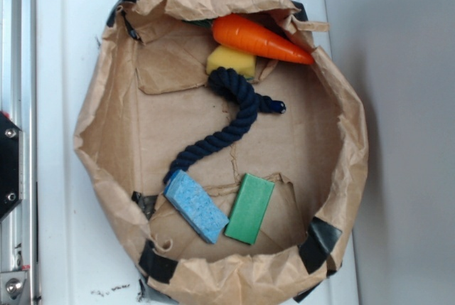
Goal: Grab the green block.
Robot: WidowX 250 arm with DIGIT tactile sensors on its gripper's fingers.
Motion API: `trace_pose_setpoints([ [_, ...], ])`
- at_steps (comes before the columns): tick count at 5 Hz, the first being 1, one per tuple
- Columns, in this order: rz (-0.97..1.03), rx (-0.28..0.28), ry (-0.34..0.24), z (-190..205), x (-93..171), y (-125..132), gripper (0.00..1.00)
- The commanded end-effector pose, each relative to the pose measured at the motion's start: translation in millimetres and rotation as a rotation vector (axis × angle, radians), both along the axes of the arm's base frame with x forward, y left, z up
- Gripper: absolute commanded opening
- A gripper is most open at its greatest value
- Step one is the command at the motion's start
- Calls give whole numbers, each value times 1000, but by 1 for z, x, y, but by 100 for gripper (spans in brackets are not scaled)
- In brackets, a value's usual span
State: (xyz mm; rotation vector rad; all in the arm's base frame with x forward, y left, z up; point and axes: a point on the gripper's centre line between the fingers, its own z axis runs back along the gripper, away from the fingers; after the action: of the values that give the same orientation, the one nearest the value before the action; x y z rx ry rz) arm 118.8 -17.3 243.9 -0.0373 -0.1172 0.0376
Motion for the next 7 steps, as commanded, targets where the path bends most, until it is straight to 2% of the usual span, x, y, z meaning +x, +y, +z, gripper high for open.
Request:
trace_pose_setpoints([
  [1, 0, 0, 0, 0, 0, 0, 100],
  [2, 6, -6, 11, -2, 9, -20, 100],
  [3, 1, -36, -7, -3, 15, -20, 100],
  [4, 27, -39, -10, -10, 26, -24, 100],
  [6, 44, -70, 28, -33, 68, -38, 100],
  [7, 71, -43, 9, -44, 89, -55, 100],
])
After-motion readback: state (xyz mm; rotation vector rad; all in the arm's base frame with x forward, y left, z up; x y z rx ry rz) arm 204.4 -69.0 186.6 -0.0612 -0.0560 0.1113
